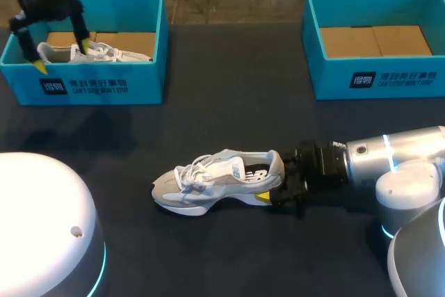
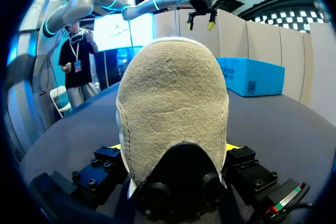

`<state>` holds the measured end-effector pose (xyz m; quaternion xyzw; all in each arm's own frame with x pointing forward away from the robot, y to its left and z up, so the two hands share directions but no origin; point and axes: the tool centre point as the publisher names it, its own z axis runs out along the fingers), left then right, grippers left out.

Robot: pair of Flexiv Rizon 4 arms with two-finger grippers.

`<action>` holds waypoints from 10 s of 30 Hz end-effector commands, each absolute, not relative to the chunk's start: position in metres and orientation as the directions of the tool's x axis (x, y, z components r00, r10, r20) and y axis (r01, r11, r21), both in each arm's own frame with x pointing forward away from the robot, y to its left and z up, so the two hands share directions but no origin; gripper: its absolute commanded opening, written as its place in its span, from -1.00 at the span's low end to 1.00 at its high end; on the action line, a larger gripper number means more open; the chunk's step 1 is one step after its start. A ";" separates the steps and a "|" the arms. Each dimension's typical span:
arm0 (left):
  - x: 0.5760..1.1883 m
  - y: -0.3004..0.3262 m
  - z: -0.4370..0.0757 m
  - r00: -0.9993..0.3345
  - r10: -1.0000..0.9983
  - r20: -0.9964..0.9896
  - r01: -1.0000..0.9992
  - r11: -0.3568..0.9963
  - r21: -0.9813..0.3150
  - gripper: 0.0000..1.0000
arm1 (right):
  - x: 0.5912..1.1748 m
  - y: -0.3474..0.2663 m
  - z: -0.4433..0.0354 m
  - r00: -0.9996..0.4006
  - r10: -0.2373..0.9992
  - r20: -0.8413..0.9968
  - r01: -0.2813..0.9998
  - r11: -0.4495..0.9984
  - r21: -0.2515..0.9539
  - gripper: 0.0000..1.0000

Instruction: Take the shoe out of the shoebox, open the shoe tongue, remove and reinsert the insole, then place the shoe into the shoebox

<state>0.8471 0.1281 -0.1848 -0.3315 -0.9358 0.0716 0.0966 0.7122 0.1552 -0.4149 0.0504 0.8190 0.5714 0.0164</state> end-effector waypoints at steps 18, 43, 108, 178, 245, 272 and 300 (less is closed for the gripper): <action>0.790 0.072 -0.197 -0.994 0.020 0.110 0.015 0.998 -0.053 1.00 | 0.712 0.156 -0.413 -0.994 0.101 0.031 0.065 0.345 0.936 -1.00; 0.743 -0.007 -0.207 -0.777 -0.629 0.033 -0.630 0.777 -0.020 1.00 | 0.712 0.156 -0.413 -0.994 0.101 0.031 0.065 0.345 0.936 -1.00; 0.696 -0.213 -0.322 0.035 -0.972 -0.230 -0.999 -0.038 0.010 1.00 | 0.712 0.156 -0.413 -0.994 0.101 0.031 0.065 0.345 0.936 -1.00; 0.670 -0.168 -0.321 0.030 -0.947 -0.320 -0.997 -0.005 -0.078 -1.00 | 0.712 0.156 -0.413 -0.994 0.101 0.031 0.065 0.345 0.936 -1.00; 0.693 -0.083 -0.324 -0.017 -0.964 0.264 -0.992 0.050 0.117 0.84 | 0.712 0.156 -0.413 -0.994 0.101 0.031 0.065 0.345 0.936 -1.00; 0.698 -0.159 -0.208 -0.576 -0.792 0.202 -0.813 0.580 -0.044 0.25 | 0.712 0.156 -0.413 -0.994 0.101 0.031 0.065 0.345 0.936 -1.00; 0.689 -0.201 -0.219 -0.988 -0.101 0.117 -0.094 0.994 0.064 -1.00 | 0.712 0.156 -0.413 -0.994 0.101 0.031 0.065 0.345 0.936 -1.00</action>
